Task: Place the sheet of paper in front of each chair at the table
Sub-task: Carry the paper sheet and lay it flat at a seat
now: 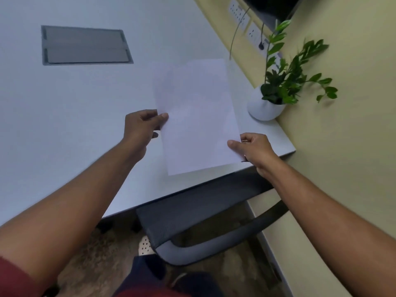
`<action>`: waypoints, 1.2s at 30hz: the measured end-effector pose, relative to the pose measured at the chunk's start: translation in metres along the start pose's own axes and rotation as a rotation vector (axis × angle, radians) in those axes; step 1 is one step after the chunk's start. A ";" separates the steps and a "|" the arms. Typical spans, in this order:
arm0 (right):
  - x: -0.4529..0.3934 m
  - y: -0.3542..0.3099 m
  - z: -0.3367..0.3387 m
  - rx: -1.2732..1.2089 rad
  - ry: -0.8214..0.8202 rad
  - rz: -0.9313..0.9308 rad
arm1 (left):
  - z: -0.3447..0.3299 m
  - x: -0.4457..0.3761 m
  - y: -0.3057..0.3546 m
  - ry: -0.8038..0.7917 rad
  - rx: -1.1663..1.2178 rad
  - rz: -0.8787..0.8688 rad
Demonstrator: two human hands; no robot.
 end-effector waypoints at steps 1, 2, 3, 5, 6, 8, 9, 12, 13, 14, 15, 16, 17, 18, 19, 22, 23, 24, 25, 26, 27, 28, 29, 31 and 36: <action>-0.013 0.004 -0.006 0.013 -0.031 -0.020 | -0.002 -0.005 -0.008 0.001 -0.018 0.010; -0.029 0.010 -0.013 0.032 -0.065 -0.039 | -0.004 -0.012 -0.016 0.011 -0.033 0.024; -0.043 0.015 -0.021 0.047 -0.107 -0.063 | -0.006 -0.019 -0.023 0.024 -0.042 0.029; -0.071 0.030 -0.040 0.106 -0.196 -0.113 | -0.008 -0.031 -0.041 0.057 -0.084 0.052; -0.082 0.035 -0.046 0.137 -0.237 -0.121 | -0.009 -0.038 -0.048 0.065 -0.099 0.063; -0.112 0.054 -0.071 0.220 -0.367 -0.125 | -0.006 -0.051 -0.076 0.138 -0.145 0.088; -0.119 0.057 -0.073 0.238 -0.377 -0.117 | -0.009 -0.054 -0.079 0.115 -0.162 0.087; -0.144 0.078 -0.094 0.317 -0.445 -0.099 | -0.008 -0.067 -0.108 0.172 -0.231 0.116; -0.153 0.088 -0.102 0.342 -0.466 -0.103 | -0.007 -0.072 -0.117 0.200 -0.256 0.131; -0.160 0.096 -0.111 0.361 -0.480 -0.091 | -0.005 -0.078 -0.126 0.227 -0.281 0.147; -0.160 0.100 -0.113 0.365 -0.468 -0.080 | -0.003 -0.081 -0.128 0.220 -0.298 0.146; -0.165 0.106 -0.122 0.370 -0.482 -0.078 | -0.001 -0.087 -0.132 0.233 -0.326 0.152; -0.170 0.111 -0.130 0.373 -0.483 -0.063 | 0.000 -0.092 -0.138 0.247 -0.349 0.159; -0.167 0.113 -0.132 0.381 -0.472 -0.046 | 0.000 -0.093 -0.138 0.243 -0.357 0.156; -0.172 0.117 -0.140 0.400 -0.476 -0.036 | 0.001 -0.099 -0.142 0.253 -0.368 0.160; -0.181 0.124 -0.154 0.453 -0.465 0.016 | 0.003 -0.109 -0.153 0.261 -0.394 0.160; -0.187 0.126 -0.160 0.468 -0.456 0.045 | 0.004 -0.114 -0.159 0.265 -0.409 0.162; -0.187 0.124 -0.159 0.484 -0.443 0.078 | 0.004 -0.113 -0.161 0.264 -0.417 0.157; -0.193 0.125 -0.162 0.495 -0.426 0.103 | 0.004 -0.118 -0.167 0.261 -0.434 0.153; -0.198 0.126 -0.164 0.496 -0.405 0.124 | 0.003 -0.123 -0.171 0.260 -0.461 0.143; -0.199 0.124 -0.162 0.484 -0.394 0.148 | 0.003 -0.121 -0.172 0.266 -0.481 0.124; -0.202 0.125 -0.164 0.475 -0.392 0.167 | 0.003 -0.124 -0.176 0.273 -0.507 0.113; -0.206 0.127 -0.166 0.468 -0.388 0.187 | 0.004 -0.126 -0.179 0.282 -0.538 0.099; -0.209 0.131 -0.163 0.470 -0.404 0.228 | 0.003 -0.124 -0.182 0.294 -0.594 0.078; -0.215 0.140 -0.163 0.458 -0.453 0.272 | 0.002 -0.124 -0.184 0.256 -0.710 0.018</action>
Point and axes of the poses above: each hand's wrist, its own x-axis away from the middle knuckle, its own z-axis out of the back of the hand, y = z × x, the point moved 7 cm from there along -x, towards the middle knuckle, and after that the axes turned 8 degrees about y, right-handed, at the moved point
